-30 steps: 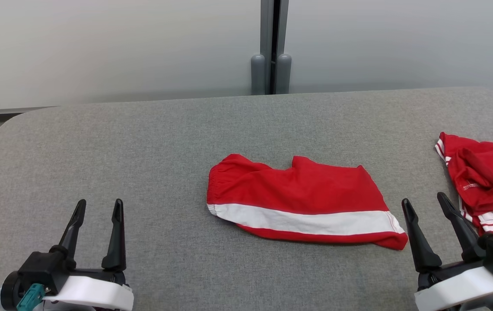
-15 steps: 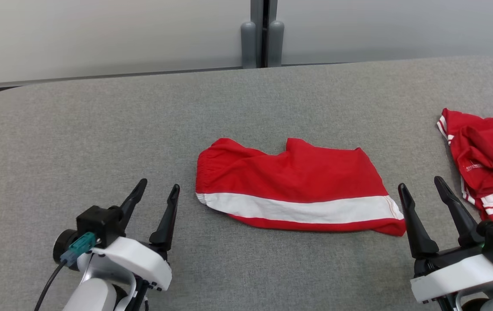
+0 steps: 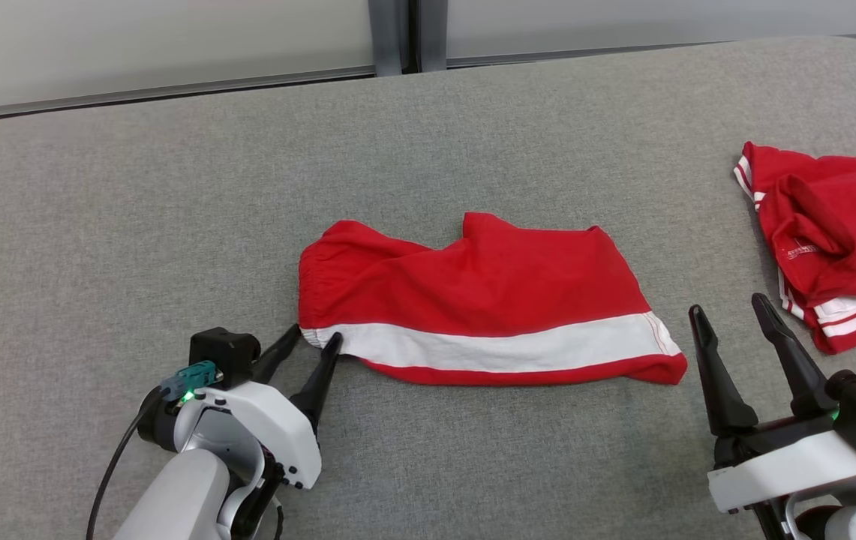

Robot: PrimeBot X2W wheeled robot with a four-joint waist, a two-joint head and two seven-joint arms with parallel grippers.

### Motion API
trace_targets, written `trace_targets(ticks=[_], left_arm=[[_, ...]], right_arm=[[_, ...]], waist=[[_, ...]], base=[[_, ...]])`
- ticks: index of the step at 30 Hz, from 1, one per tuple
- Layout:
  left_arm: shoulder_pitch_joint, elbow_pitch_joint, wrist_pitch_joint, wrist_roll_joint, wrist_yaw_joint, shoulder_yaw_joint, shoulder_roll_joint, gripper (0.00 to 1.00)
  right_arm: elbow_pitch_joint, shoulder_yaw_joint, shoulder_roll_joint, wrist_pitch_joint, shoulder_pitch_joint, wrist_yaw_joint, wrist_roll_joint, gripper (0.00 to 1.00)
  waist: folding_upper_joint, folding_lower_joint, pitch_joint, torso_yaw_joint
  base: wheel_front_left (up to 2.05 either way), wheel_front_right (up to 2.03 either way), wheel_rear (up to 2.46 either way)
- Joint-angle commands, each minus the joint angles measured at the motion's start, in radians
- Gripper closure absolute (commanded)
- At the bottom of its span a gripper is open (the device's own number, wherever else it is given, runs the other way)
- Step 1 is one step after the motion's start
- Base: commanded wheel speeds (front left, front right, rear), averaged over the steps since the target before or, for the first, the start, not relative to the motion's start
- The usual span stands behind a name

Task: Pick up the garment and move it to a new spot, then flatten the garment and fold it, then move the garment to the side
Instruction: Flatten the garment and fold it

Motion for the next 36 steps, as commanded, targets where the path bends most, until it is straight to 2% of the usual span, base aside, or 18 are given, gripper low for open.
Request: trace_targets(ticks=[1,8,15,25,26,27,28,36], left_arm=[[-0.020,0.010,-0.010,-0.006,-0.006,-0.004,0.002,1.00],[-0.042,0.040,-0.039,-0.022,-0.014,-0.027,0.012,1.00],[-0.069,0.025,-0.055,-0.021,-0.017,-0.048,0.015,1.00],[-0.091,0.018,-0.069,-0.015,-0.018,-0.065,0.016,1.00],[-0.094,0.018,-0.070,-0.015,-0.018,-0.067,0.016,1.00],[-0.096,0.017,-0.074,-0.014,-0.018,-0.067,0.017,1.00],[-0.097,0.016,-0.076,-0.014,-0.018,-0.067,0.018,1.00],[-0.086,-0.023,-0.105,-0.002,0.001,-0.066,0.033,1.00]], right_arm=[[0.005,-0.001,0.002,-0.008,-0.012,0.000,0.004,0.00],[0.029,-0.013,-0.002,-0.008,-0.009,0.000,0.003,0.00],[0.203,0.004,-0.035,0.007,-0.038,0.000,0.032,0.00],[0.426,0.122,-0.052,0.005,-0.174,0.000,0.109,0.00],[0.436,0.129,-0.053,-0.001,-0.182,0.000,0.116,0.24],[0.444,0.137,-0.053,-0.003,-0.186,0.000,0.123,0.69],[0.449,0.140,-0.055,-0.013,-0.189,0.000,0.128,1.00],[0.410,0.140,-0.076,-0.065,-0.199,0.000,0.128,1.00]], waist=[[0.0000,0.0000,0.002,-0.002],[0.0000,0.0000,0.006,0.001],[0.0000,0.0000,0.029,0.024],[0.0000,0.0000,0.061,0.044],[0.0000,0.0000,0.063,0.046],[0.0000,0.0000,0.065,0.047],[0.0000,0.0000,0.066,0.048],[0.0000,0.0000,0.066,0.043]], base=[[0.00,0.00,0.00],[0.00,0.00,0.00],[0.00,0.00,0.00],[0.00,0.00,0.00],[0.00,0.00,0.00],[0.00,0.00,0.00],[0.00,0.00,0.00],[0.00,0.00,0.00]])
